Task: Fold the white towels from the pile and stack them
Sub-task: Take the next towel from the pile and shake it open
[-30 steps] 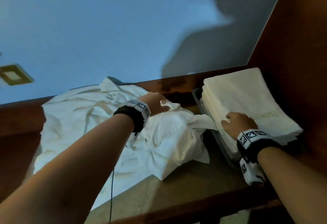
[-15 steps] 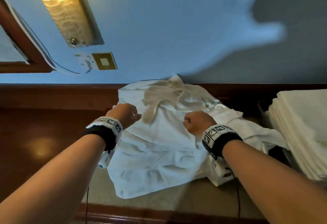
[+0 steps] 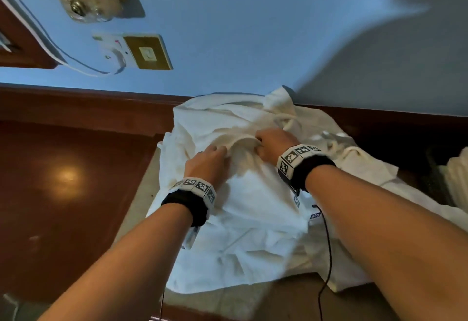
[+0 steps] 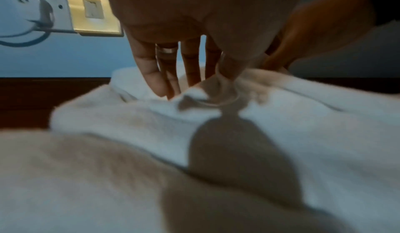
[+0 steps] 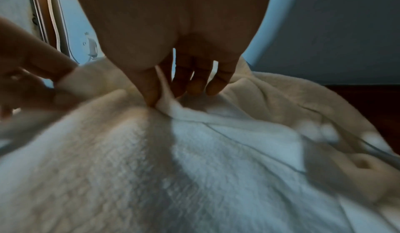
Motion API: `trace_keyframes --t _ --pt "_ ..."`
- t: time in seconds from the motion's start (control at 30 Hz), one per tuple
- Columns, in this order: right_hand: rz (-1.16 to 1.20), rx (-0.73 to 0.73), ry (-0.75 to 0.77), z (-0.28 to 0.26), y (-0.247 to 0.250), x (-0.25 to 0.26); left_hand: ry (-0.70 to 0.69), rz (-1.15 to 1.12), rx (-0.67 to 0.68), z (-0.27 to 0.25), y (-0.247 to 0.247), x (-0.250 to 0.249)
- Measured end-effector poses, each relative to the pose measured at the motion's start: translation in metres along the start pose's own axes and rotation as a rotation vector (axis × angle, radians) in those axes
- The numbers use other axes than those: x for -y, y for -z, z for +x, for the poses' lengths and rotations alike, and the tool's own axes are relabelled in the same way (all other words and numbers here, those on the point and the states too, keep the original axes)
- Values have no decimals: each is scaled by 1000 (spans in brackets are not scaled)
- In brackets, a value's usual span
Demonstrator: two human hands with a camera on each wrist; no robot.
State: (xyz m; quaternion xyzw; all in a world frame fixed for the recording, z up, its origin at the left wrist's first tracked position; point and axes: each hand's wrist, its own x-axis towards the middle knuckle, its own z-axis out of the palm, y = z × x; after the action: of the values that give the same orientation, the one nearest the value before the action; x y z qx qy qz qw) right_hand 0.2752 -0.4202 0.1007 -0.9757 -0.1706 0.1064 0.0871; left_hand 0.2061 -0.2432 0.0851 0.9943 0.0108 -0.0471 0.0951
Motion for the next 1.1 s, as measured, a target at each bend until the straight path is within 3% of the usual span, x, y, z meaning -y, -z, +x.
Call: trace_keyframes --t 0.13,0.33,0.53,0.77,0.87,0.93,1.0,1.07,1.1 --pt "39 -57 -40 -1 27 1 82 -144 -118 4 69 35" --pt "81 -168 -4 -1 107 33 80 -76 -322 -11 192 107" --pt "17 -194 -110 -37 174 60 208 -50 -500 -72 280 216" --pt "45 -423 -92 -80 208 191 286 6 -528 -116 334 323" --pt "95 -509 25 -89 215 258 166 -55 -466 -126 335 325" --pt "73 -478 102 -96 212 309 -64 -232 -313 -133 322 300" --pt "4 -422 192 -105 204 358 -200 -448 -129 -138 302 268" --pt "-38 -370 256 -109 192 392 -269 -605 -104 -137 275 252" --pt "-58 -350 265 -109 187 401 -281 -630 -160 -135 265 252"
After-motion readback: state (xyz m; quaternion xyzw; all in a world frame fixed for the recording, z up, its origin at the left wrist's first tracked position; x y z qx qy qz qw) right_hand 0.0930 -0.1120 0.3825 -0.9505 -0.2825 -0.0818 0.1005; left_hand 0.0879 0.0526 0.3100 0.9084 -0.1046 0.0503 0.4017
